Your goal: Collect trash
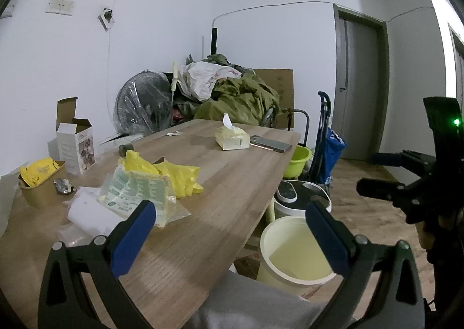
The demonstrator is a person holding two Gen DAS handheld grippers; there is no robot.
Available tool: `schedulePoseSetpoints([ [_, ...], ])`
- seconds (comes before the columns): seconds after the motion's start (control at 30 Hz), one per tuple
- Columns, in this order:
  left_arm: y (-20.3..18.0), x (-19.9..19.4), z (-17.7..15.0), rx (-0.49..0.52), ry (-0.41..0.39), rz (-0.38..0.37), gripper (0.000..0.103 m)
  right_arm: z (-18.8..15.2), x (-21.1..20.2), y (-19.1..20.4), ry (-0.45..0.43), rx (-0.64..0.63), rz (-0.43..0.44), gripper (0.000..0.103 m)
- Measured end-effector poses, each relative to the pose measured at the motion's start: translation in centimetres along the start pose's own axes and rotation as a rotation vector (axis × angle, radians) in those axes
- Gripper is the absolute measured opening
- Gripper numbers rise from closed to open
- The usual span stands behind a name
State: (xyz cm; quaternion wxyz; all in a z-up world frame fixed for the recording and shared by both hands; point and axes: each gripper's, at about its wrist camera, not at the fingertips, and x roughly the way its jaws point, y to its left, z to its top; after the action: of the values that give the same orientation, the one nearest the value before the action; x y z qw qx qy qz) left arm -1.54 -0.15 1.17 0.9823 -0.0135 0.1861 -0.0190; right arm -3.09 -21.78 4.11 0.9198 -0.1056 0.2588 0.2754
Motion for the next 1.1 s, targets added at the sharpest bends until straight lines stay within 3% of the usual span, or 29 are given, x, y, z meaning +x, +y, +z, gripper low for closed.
schedulePoseSetpoints([
  [1.1, 0.22, -0.16, -0.25, -0.001, -0.004, 0.002, 0.103, 0.01, 0.28, -0.33, 0.009, -0.011, -0.007, 0.101],
])
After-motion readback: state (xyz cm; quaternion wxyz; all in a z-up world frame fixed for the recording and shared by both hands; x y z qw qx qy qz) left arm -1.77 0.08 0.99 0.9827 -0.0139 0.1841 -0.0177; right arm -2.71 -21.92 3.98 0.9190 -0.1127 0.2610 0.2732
